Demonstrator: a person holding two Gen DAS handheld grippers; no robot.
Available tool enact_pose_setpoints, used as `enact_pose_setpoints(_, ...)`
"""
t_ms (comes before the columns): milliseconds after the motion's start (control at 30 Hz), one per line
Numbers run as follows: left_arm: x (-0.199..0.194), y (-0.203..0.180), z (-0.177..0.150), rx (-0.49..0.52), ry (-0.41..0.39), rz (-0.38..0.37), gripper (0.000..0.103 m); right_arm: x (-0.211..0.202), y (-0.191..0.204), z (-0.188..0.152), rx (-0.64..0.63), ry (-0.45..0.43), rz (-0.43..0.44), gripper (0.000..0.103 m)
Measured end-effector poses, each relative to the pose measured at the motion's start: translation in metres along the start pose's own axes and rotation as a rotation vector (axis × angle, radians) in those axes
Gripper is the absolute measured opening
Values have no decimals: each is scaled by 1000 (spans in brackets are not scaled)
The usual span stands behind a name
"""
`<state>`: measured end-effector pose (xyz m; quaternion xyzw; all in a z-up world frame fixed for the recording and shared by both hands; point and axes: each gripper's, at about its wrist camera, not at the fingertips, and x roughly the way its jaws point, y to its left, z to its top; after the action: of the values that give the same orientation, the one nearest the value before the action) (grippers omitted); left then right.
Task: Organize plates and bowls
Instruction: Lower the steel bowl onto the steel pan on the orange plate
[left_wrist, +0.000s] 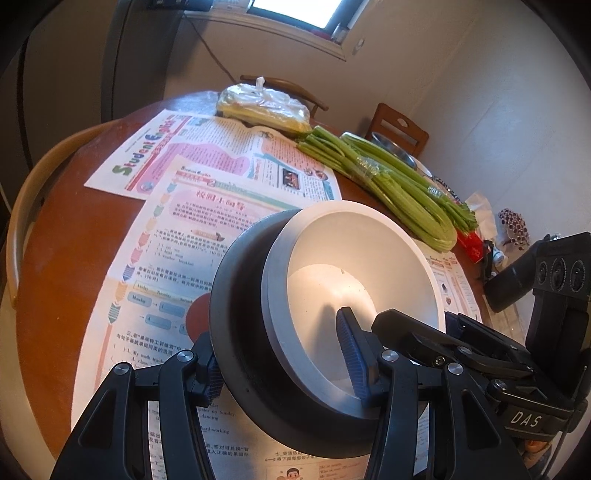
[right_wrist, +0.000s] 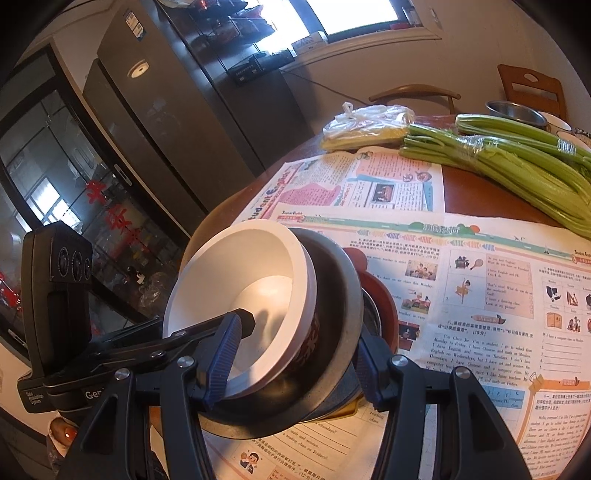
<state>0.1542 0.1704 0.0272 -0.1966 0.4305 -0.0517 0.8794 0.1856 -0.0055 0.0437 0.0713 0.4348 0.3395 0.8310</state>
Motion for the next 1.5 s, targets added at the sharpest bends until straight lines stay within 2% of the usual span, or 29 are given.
enact_pose_setpoints(400,15,2,-8,-9,27,-8,55,5,-5,-8,1,16,-31,58)
enact_pose_setpoints(733,27,4,-11,-5,31,28,54,13,-8,-11,5,37,-52,58)
enact_pose_setpoints(1500,30,6,-9,-12,42,-4,55,12,-24,-10,76,53,24,58)
